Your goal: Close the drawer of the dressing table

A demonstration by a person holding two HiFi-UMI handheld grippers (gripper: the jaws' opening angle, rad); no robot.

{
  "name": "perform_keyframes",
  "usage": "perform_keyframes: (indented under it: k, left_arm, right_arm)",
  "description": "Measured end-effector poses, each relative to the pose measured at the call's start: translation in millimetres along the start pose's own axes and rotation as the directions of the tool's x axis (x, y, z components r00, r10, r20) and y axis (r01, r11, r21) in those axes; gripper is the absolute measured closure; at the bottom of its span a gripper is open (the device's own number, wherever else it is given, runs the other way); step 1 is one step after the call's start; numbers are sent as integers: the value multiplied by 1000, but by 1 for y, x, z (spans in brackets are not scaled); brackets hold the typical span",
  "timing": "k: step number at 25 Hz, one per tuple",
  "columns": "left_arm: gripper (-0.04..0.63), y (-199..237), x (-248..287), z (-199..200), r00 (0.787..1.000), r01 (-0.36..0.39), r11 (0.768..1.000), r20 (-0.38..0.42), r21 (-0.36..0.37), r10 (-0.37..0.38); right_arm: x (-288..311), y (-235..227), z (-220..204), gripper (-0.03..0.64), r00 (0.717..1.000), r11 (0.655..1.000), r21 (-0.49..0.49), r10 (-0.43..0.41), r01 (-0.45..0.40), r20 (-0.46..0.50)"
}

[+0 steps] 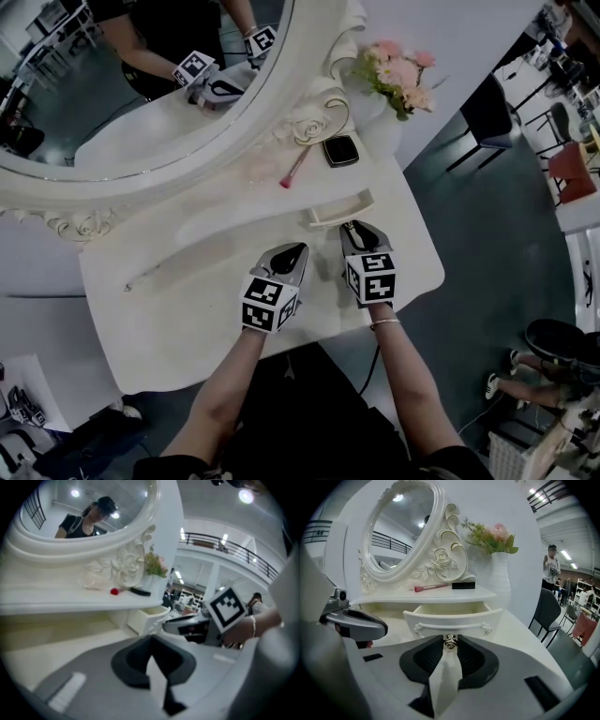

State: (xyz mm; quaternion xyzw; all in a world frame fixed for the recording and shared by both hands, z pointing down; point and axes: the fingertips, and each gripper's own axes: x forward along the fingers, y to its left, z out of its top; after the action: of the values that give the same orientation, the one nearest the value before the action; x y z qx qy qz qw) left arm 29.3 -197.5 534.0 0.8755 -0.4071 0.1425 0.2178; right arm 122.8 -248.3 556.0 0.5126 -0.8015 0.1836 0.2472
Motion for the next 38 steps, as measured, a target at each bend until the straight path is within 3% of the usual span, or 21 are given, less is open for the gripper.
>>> perform_keyframes:
  k: [38]
  left_arm:
    - [591, 17, -3, -3, 998, -60, 997, 2, -39, 60]
  right_arm:
    - [47, -3, 35, 529, 1000, 999, -34, 23, -23, -1]
